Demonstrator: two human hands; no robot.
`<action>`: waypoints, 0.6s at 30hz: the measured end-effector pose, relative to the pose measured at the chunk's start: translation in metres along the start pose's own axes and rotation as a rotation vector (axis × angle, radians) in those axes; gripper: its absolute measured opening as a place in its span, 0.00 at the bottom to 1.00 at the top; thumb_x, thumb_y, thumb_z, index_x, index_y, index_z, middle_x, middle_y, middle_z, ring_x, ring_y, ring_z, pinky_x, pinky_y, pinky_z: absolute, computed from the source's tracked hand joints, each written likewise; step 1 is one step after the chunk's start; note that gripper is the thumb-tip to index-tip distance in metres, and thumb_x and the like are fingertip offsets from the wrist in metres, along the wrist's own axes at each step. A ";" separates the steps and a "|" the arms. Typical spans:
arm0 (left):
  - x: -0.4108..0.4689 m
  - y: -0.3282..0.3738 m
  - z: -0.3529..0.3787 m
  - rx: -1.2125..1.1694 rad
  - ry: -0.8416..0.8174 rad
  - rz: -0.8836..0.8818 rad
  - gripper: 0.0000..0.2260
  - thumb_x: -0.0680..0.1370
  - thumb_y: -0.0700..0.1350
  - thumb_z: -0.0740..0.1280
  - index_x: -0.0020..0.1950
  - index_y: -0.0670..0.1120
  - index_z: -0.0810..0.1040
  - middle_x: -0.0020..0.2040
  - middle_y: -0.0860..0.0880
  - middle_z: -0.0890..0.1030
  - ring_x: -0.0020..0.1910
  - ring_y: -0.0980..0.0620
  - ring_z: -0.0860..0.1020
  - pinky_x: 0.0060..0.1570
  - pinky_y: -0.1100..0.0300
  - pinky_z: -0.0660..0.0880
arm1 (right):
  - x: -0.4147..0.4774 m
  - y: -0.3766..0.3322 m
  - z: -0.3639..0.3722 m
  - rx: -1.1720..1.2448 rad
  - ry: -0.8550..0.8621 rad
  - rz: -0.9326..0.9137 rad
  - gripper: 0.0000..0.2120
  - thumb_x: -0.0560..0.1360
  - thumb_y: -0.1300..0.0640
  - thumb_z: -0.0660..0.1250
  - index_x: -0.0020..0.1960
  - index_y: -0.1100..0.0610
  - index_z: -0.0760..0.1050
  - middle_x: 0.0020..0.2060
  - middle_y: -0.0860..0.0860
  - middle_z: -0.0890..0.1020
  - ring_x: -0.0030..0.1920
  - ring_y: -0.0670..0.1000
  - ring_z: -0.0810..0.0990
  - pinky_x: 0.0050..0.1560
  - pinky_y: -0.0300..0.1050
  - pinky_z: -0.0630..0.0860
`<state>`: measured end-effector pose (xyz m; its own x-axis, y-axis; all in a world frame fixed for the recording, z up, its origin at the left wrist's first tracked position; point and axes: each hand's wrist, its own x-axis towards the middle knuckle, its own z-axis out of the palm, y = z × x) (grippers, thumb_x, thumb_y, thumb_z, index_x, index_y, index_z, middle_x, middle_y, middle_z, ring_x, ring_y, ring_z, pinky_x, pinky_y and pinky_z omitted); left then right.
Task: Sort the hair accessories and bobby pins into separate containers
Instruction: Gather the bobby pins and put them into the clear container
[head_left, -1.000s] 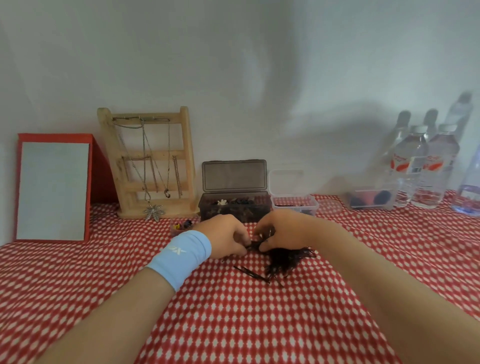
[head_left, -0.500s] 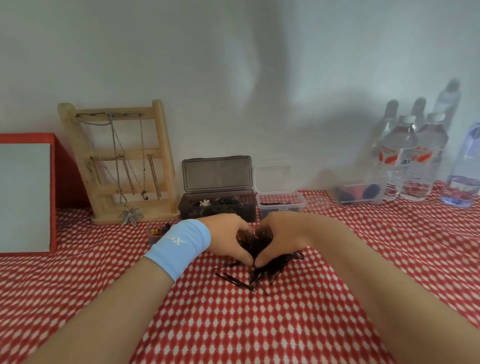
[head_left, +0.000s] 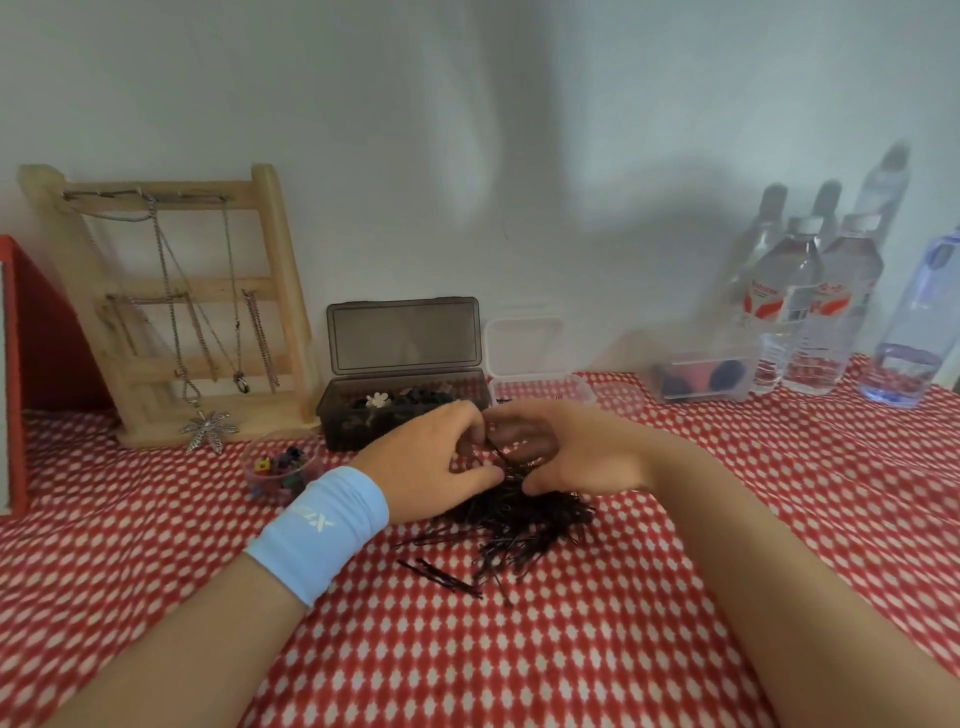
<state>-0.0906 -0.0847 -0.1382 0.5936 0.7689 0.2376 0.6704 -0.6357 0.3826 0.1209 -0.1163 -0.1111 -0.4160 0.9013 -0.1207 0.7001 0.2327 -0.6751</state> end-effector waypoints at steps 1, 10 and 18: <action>-0.001 -0.001 0.000 -0.006 0.028 0.024 0.14 0.75 0.58 0.69 0.53 0.54 0.70 0.47 0.59 0.72 0.43 0.61 0.73 0.43 0.63 0.70 | -0.001 0.001 0.001 0.043 0.009 -0.002 0.40 0.75 0.66 0.73 0.80 0.45 0.60 0.71 0.44 0.74 0.66 0.44 0.75 0.62 0.39 0.75; -0.004 -0.005 0.010 -0.073 0.053 0.094 0.15 0.73 0.52 0.73 0.54 0.54 0.70 0.52 0.58 0.71 0.49 0.61 0.72 0.48 0.67 0.70 | -0.005 0.003 -0.001 -0.040 0.020 0.006 0.27 0.77 0.67 0.69 0.72 0.48 0.72 0.55 0.44 0.85 0.56 0.39 0.82 0.54 0.33 0.77; -0.001 -0.005 0.004 -0.079 -0.112 -0.005 0.13 0.75 0.54 0.72 0.60 0.56 0.80 0.54 0.60 0.81 0.53 0.63 0.78 0.56 0.67 0.74 | -0.008 -0.004 0.004 -0.299 0.143 0.004 0.21 0.75 0.45 0.73 0.67 0.47 0.76 0.59 0.41 0.78 0.55 0.43 0.76 0.56 0.39 0.73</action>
<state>-0.0924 -0.0827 -0.1439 0.6391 0.7570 0.1362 0.6391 -0.6212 0.4536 0.1187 -0.1258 -0.1102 -0.3417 0.9398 -0.0051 0.8498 0.3067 -0.4288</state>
